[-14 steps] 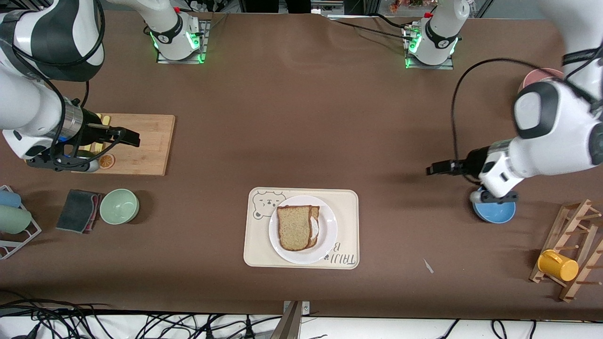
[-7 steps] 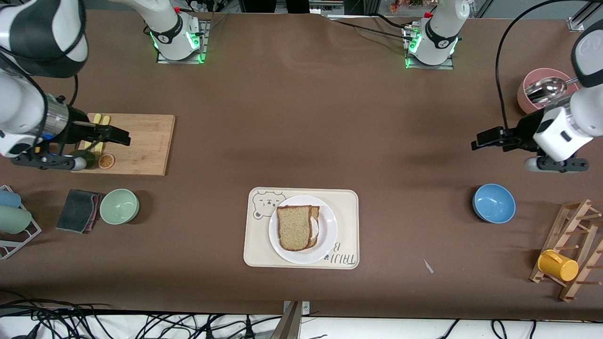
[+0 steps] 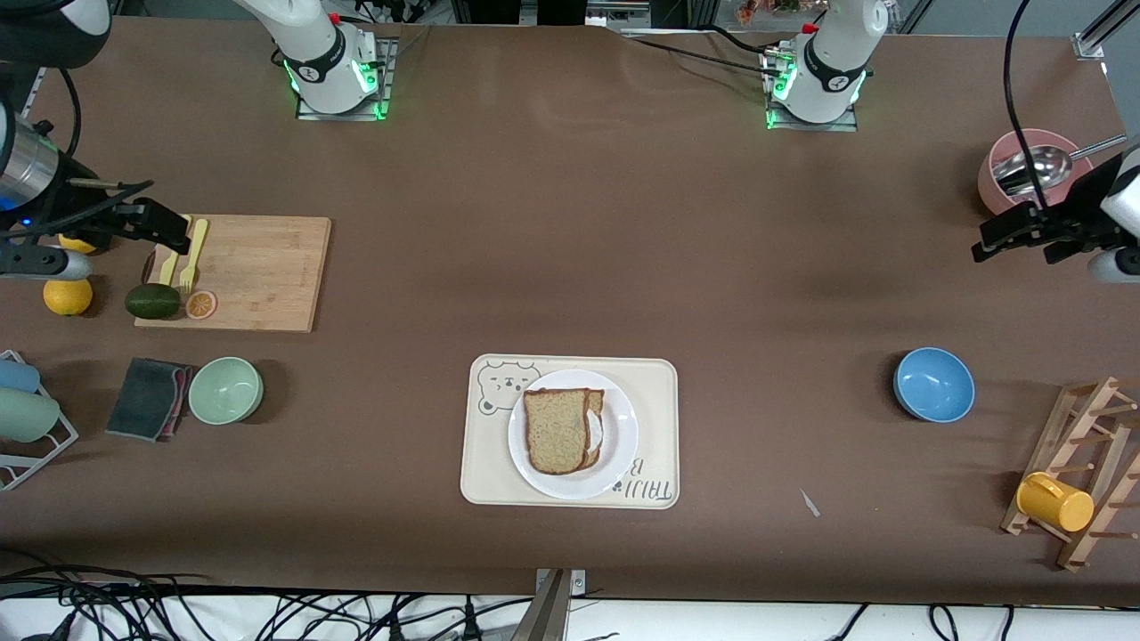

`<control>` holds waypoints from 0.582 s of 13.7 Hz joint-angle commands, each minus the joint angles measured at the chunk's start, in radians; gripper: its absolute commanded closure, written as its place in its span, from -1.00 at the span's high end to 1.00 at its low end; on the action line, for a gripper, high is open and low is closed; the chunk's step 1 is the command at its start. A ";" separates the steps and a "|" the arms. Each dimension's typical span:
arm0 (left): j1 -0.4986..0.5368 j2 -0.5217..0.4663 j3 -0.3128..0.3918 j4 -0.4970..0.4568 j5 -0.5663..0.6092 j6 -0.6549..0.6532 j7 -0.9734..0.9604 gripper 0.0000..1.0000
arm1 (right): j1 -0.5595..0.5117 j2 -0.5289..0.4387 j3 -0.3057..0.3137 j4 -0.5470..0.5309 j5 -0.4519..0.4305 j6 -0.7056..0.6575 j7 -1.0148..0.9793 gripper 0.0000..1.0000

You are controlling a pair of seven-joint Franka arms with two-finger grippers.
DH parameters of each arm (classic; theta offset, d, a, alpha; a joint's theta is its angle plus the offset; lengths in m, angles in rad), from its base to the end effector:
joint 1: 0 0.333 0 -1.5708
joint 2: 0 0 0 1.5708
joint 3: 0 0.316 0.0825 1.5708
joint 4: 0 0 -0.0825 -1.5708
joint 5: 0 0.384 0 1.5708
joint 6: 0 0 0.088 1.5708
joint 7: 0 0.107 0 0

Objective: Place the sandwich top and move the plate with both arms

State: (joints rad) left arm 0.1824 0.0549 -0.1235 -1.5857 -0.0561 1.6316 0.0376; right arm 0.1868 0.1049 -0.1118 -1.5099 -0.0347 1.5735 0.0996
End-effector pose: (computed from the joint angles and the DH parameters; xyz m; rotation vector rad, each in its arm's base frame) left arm 0.5747 0.0301 0.5922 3.0783 0.0386 -0.0085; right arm 0.5841 0.0436 0.5941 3.0911 -0.0362 -0.0563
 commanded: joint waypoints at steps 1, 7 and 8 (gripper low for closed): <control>-0.046 -0.013 0.062 0.041 0.030 -0.035 0.065 1.00 | -0.078 -0.079 0.064 -0.110 -0.019 0.049 0.000 1.00; -0.210 -0.035 0.208 0.072 0.041 -0.119 0.074 1.00 | -0.180 -0.137 0.107 -0.191 0.052 0.088 -0.011 1.00; -0.227 -0.033 0.206 0.072 0.074 -0.121 0.074 1.00 | -0.208 -0.137 0.138 -0.190 0.055 0.095 -0.011 1.00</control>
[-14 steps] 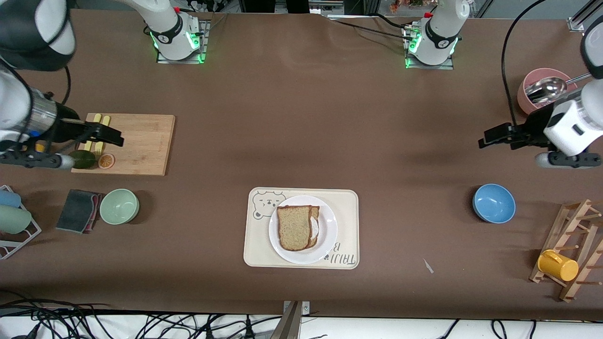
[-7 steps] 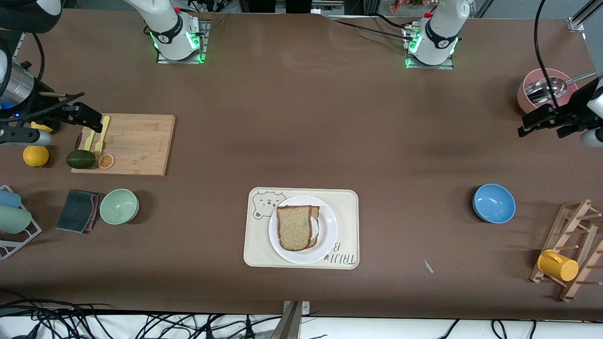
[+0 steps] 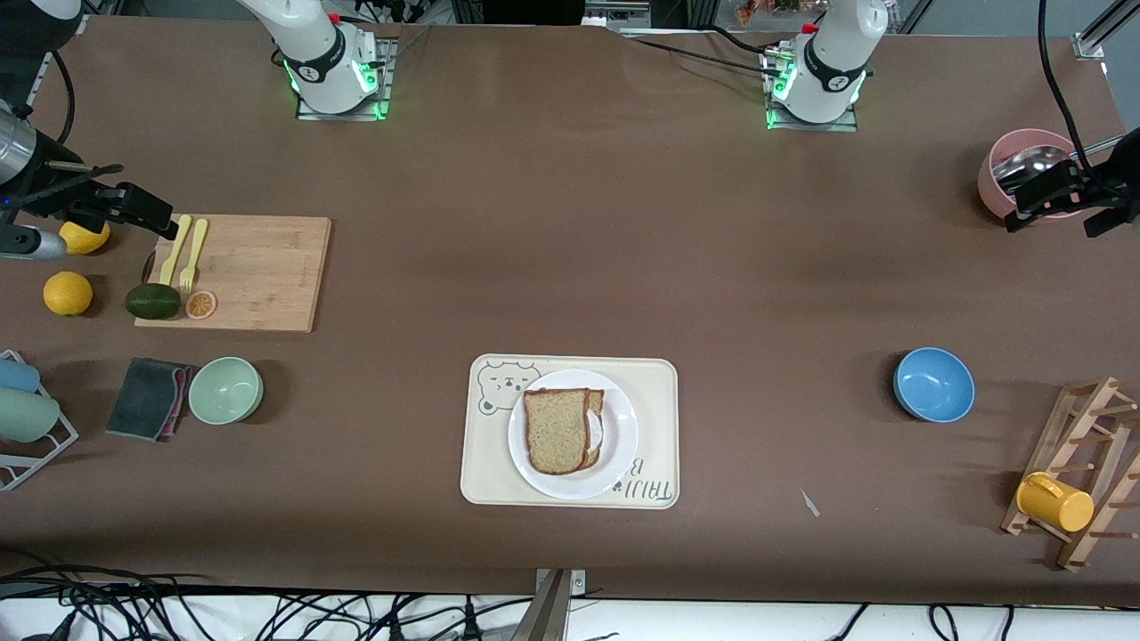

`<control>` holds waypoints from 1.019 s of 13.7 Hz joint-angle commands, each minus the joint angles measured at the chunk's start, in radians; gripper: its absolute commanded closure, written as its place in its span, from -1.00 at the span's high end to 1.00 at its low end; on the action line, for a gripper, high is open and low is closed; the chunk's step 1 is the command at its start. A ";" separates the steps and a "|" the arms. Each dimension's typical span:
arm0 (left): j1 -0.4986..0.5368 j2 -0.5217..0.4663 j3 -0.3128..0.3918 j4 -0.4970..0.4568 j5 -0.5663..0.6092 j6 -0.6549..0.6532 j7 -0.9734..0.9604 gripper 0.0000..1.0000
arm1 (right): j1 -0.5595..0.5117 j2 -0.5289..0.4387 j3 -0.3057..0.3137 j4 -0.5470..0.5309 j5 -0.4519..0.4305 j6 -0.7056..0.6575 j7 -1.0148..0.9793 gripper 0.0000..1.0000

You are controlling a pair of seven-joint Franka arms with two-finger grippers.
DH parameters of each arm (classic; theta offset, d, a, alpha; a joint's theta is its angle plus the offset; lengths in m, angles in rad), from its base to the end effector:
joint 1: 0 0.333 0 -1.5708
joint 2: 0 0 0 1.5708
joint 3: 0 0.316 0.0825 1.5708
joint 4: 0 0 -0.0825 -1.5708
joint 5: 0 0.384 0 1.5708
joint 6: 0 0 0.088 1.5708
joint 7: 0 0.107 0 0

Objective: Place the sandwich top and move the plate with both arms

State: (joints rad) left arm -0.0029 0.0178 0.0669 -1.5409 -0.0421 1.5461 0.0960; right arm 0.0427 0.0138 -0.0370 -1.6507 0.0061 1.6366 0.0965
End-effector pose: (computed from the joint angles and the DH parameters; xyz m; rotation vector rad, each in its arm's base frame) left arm 0.5569 0.0307 0.6266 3.0994 -0.0508 -0.0143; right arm 0.5619 0.0040 0.5846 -3.1339 0.1431 0.0441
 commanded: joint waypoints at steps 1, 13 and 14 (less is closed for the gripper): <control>-0.046 0.010 0.010 0.027 0.089 -0.035 0.022 1.00 | -0.063 -0.054 0.068 -0.049 0.017 0.022 0.003 1.00; -0.054 0.036 0.007 0.033 0.077 -0.027 0.045 1.00 | -0.030 -0.051 0.065 -0.040 0.000 0.019 0.002 1.00; -0.046 0.036 0.010 0.032 0.038 -0.023 0.045 1.00 | -0.030 -0.049 0.065 -0.040 0.000 0.020 0.003 1.00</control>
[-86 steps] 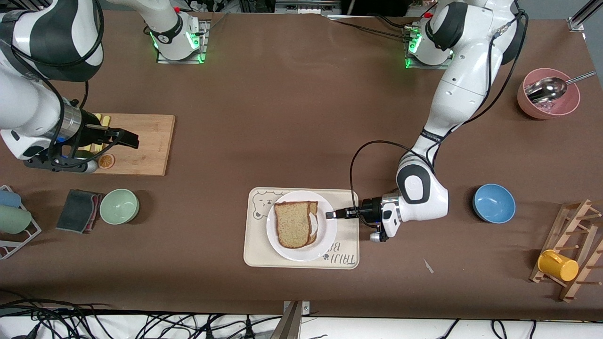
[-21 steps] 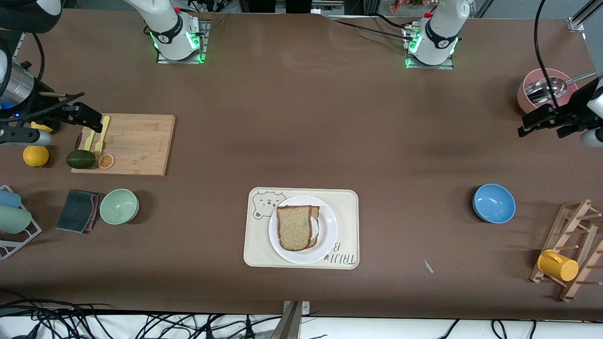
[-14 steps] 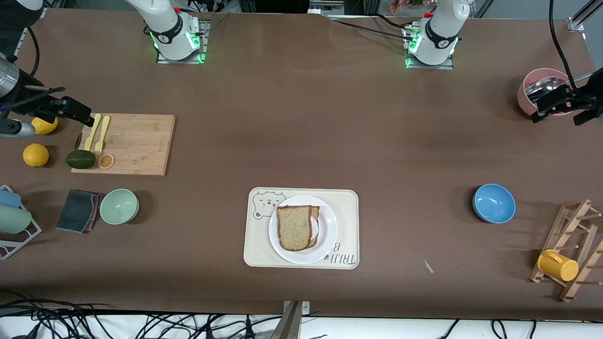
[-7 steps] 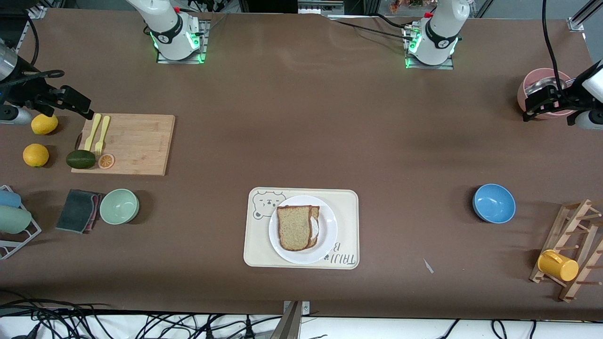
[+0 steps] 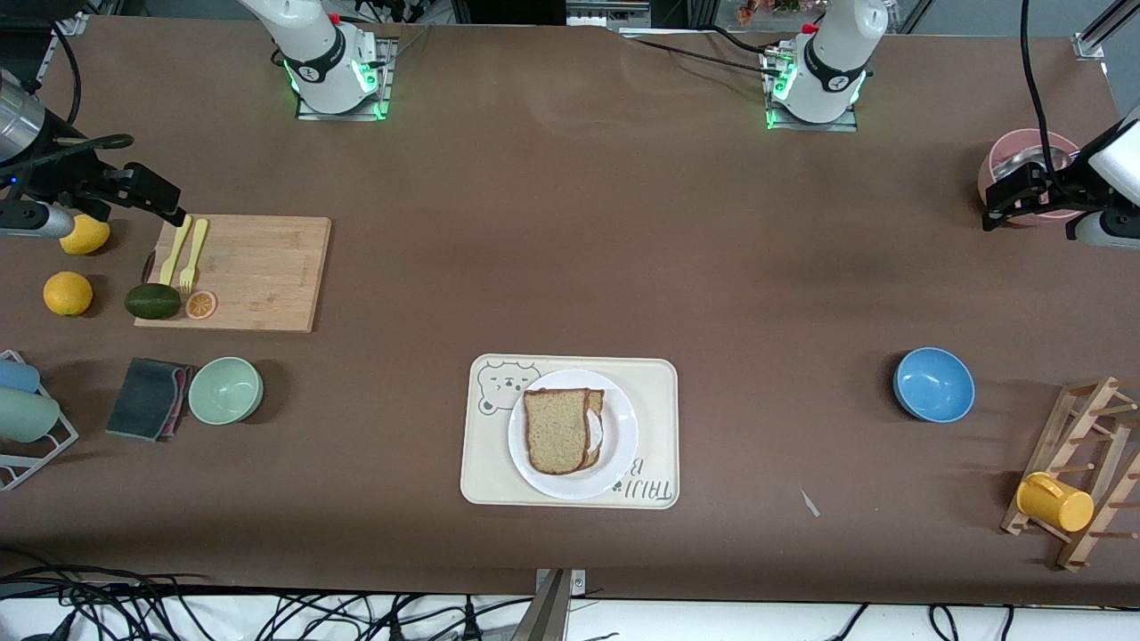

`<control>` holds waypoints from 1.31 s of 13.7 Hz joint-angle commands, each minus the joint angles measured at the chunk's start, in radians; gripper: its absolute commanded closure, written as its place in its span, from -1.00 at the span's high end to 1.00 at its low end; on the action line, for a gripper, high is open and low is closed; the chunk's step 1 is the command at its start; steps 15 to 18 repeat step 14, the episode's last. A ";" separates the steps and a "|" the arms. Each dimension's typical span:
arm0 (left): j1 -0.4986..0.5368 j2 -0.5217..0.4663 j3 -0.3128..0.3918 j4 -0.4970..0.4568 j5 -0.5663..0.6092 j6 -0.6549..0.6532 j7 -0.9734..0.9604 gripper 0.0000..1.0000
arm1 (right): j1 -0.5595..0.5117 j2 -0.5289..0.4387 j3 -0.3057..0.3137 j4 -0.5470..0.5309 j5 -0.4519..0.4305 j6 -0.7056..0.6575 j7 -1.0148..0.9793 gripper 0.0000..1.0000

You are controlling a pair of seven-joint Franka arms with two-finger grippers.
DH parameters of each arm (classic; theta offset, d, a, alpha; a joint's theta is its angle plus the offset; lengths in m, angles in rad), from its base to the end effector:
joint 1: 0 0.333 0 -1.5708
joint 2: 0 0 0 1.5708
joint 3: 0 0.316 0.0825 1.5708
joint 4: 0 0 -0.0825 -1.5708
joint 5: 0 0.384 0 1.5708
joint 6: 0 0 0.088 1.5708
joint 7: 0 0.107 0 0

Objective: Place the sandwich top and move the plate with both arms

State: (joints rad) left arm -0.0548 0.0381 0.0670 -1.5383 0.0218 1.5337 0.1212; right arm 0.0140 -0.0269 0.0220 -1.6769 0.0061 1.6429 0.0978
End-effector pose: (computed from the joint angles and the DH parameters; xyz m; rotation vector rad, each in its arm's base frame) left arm 0.5622 0.0085 0.6154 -3.1148 0.1694 0.0689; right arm 0.5502 0.0206 0.5953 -3.1350 0.0976 0.0117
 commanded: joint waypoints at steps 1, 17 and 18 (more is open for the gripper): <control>0.010 0.016 0.014 0.029 -0.064 -0.006 0.018 1.00 | -0.002 -0.008 0.006 -0.012 -0.002 0.017 0.002 1.00; 0.000 0.039 -0.010 0.017 -0.028 -0.003 -0.069 1.00 | -0.002 0.001 0.007 -0.013 -0.003 0.014 -0.010 1.00; 0.000 0.039 -0.010 0.017 -0.028 -0.003 -0.069 1.00 | -0.002 0.001 0.007 -0.013 -0.003 0.014 -0.010 1.00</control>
